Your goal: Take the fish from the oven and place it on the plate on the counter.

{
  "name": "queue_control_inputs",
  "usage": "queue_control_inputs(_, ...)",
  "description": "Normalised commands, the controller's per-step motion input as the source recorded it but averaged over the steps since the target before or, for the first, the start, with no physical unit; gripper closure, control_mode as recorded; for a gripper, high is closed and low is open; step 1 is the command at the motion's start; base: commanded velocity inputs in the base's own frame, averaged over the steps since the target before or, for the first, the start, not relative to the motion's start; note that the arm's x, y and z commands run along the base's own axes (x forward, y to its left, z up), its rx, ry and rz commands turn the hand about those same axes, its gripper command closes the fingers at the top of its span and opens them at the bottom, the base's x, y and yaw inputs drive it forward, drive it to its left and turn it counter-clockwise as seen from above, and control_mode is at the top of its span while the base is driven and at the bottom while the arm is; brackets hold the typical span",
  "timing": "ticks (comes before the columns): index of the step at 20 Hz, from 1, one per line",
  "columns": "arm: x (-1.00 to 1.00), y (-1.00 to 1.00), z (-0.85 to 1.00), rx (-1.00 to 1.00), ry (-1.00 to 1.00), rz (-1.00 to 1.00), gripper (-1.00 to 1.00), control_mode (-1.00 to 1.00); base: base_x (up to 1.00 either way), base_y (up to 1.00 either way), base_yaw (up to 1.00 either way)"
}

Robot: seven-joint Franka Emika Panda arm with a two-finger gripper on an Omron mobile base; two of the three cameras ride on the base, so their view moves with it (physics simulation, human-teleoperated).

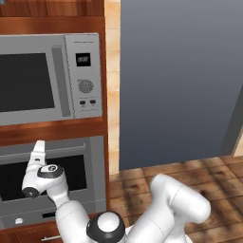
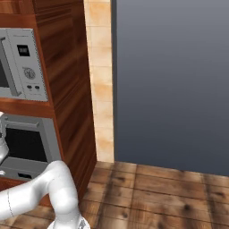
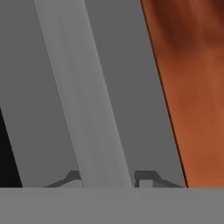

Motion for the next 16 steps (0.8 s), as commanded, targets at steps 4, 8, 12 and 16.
queue_control_inputs(4,-0.23,0.00,-0.20,0.00,0.00,0.00,1.00,-1.00,0.00,0.00,0.00)
queue_control_inputs(8,-0.64,0.00,-0.48,0.00,0.04,0.00,1.00,-1.00,0.00,0.00,0.00)
queue_control_inputs(12,-0.63,0.00,-0.56,0.03,0.11,0.00,1.00,-1.00,0.00,0.00,0.00)
queue_control_inputs(16,-0.62,0.00,-0.59,0.04,0.14,0.00,1.00,-1.00,0.00,0.00,0.00)
